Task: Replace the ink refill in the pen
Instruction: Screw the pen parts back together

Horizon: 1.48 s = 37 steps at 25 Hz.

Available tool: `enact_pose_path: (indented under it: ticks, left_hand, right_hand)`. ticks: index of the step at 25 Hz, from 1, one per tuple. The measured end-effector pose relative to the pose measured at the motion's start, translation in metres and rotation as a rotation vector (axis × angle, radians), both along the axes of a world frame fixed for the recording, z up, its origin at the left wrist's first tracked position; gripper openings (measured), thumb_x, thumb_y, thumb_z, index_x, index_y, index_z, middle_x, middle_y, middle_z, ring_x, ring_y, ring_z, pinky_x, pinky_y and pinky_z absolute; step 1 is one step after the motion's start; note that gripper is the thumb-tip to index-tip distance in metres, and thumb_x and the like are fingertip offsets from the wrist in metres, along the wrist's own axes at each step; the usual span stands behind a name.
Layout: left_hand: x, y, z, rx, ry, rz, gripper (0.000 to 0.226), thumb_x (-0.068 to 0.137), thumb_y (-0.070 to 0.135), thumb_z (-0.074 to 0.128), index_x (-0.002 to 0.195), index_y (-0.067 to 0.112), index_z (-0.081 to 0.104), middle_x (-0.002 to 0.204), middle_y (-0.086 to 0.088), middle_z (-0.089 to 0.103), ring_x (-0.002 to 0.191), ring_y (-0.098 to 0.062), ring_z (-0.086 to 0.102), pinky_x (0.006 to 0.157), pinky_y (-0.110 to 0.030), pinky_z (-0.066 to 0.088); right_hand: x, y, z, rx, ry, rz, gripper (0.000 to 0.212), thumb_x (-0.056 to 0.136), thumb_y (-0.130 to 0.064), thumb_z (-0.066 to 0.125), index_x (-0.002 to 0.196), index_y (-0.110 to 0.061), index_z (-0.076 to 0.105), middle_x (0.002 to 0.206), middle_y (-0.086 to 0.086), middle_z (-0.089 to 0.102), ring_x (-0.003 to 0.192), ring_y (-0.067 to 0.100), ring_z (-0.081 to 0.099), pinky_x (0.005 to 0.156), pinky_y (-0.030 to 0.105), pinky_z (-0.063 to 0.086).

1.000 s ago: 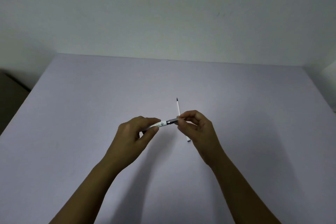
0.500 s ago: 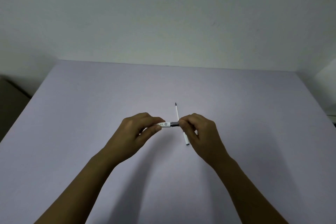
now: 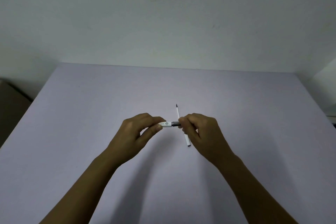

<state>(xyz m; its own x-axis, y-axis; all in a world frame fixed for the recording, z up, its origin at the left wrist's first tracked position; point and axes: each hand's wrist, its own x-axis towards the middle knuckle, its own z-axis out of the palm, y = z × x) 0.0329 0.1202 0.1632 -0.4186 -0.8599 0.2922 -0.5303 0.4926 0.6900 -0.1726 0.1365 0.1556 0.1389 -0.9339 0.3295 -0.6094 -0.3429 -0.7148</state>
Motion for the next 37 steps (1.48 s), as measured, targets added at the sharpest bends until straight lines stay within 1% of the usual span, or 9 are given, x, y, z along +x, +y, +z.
enact_pose_path:
  ticks: [6, 9, 12, 16, 20, 24, 27, 30, 37]
  left_hand:
    - [0.001, -0.001, -0.001, -0.054, -0.014, 0.027, 0.022, 0.088, 0.025, 0.053, 0.102, 0.017, 0.068, 0.074, 0.019, 0.056, 0.07, 0.004, 0.049, 0.065, -0.004, 0.035]
    - [0.002, -0.001, -0.001, -0.049, -0.009, 0.029, 0.022, 0.088, 0.025, 0.054, 0.102, 0.018, 0.069, 0.074, 0.025, 0.052, 0.069, 0.008, 0.049, 0.064, -0.004, 0.034]
    - [0.003, -0.001, 0.001, -0.053, 0.007, -0.001, 0.021, 0.088, 0.024, 0.054, 0.102, 0.017, 0.068, 0.075, 0.026, 0.052, 0.069, 0.009, 0.048, 0.064, -0.003, 0.034]
    - [0.002, -0.003, 0.0, -0.061, -0.016, 0.015, 0.023, 0.088, 0.025, 0.053, 0.103, 0.016, 0.068, 0.075, 0.023, 0.052, 0.069, 0.009, 0.047, 0.064, -0.003, 0.034]
    - [-0.002, -0.001, 0.0, -0.07, -0.003, 0.007, 0.021, 0.088, 0.024, 0.054, 0.102, 0.017, 0.068, 0.076, 0.029, 0.049, 0.069, 0.012, 0.047, 0.064, -0.002, 0.033]
    - [-0.004, -0.001, 0.002, -0.073, 0.008, 0.021, 0.021, 0.088, 0.024, 0.054, 0.102, 0.016, 0.068, 0.074, 0.022, 0.053, 0.069, 0.011, 0.047, 0.063, -0.002, 0.032]
    - [-0.006, 0.0, 0.004, -0.079, 0.009, 0.009, 0.022, 0.089, 0.025, 0.053, 0.102, 0.017, 0.067, 0.073, 0.026, 0.049, 0.069, 0.011, 0.047, 0.064, -0.002, 0.032]
    - [-0.008, 0.002, 0.004, -0.083, 0.017, 0.005, 0.021, 0.089, 0.025, 0.053, 0.102, 0.018, 0.067, 0.072, 0.022, 0.051, 0.068, 0.009, 0.047, 0.063, -0.002, 0.032]
    - [-0.012, 0.005, 0.006, -0.088, 0.027, -0.008, 0.02, 0.089, 0.024, 0.053, 0.103, 0.018, 0.067, 0.074, 0.03, 0.047, 0.069, 0.01, 0.047, 0.064, -0.002, 0.032]
  right_hand:
    - [0.005, -0.002, -0.001, 0.118, -0.167, -0.009, 0.013, 0.084, -0.027, 0.066, 0.097, -0.027, 0.061, 0.077, -0.016, 0.065, 0.075, 0.002, 0.066, 0.069, 0.009, 0.05]
    - [0.002, -0.003, -0.001, 0.115, -0.143, 0.03, 0.004, 0.086, -0.021, 0.064, 0.089, -0.018, 0.066, 0.077, -0.017, 0.067, 0.076, 0.004, 0.068, 0.071, 0.016, 0.055]
    - [0.004, -0.003, 0.001, 0.124, -0.169, 0.028, 0.035, 0.091, -0.042, 0.046, 0.077, -0.018, 0.067, 0.065, -0.009, 0.068, 0.062, 0.009, 0.068, 0.062, 0.025, 0.056]
    - [0.002, -0.002, -0.001, 0.17, -0.19, 0.076, 0.033, 0.089, -0.041, 0.053, 0.117, -0.024, 0.055, 0.091, -0.01, 0.066, 0.087, 0.004, 0.066, 0.079, 0.014, 0.052]
    - [0.0, -0.005, 0.001, 0.053, -0.057, 0.035, 0.013, 0.09, -0.03, 0.053, 0.086, -0.023, 0.063, 0.073, -0.015, 0.063, 0.073, 0.009, 0.064, 0.066, 0.02, 0.052]
    - [-0.002, -0.006, 0.002, 0.107, -0.067, 0.056, 0.02, 0.087, -0.043, 0.052, 0.104, -0.033, 0.056, 0.09, -0.019, 0.064, 0.092, 0.001, 0.062, 0.078, 0.018, 0.049]
    - [-0.006, -0.005, 0.004, 0.084, -0.025, 0.095, 0.004, 0.089, -0.041, 0.05, 0.089, -0.038, 0.053, 0.08, -0.022, 0.062, 0.085, 0.004, 0.062, 0.077, 0.025, 0.05]
    - [-0.008, -0.005, 0.008, 0.067, 0.06, 0.038, 0.034, 0.087, -0.058, 0.035, 0.085, -0.034, 0.059, 0.071, -0.019, 0.063, 0.075, 0.005, 0.06, 0.065, 0.029, 0.047]
    - [-0.013, -0.002, 0.012, -0.06, 0.25, -0.006, 0.037, 0.091, -0.049, 0.033, 0.079, -0.026, 0.059, 0.069, -0.014, 0.053, 0.068, 0.007, 0.048, 0.06, 0.023, 0.037]
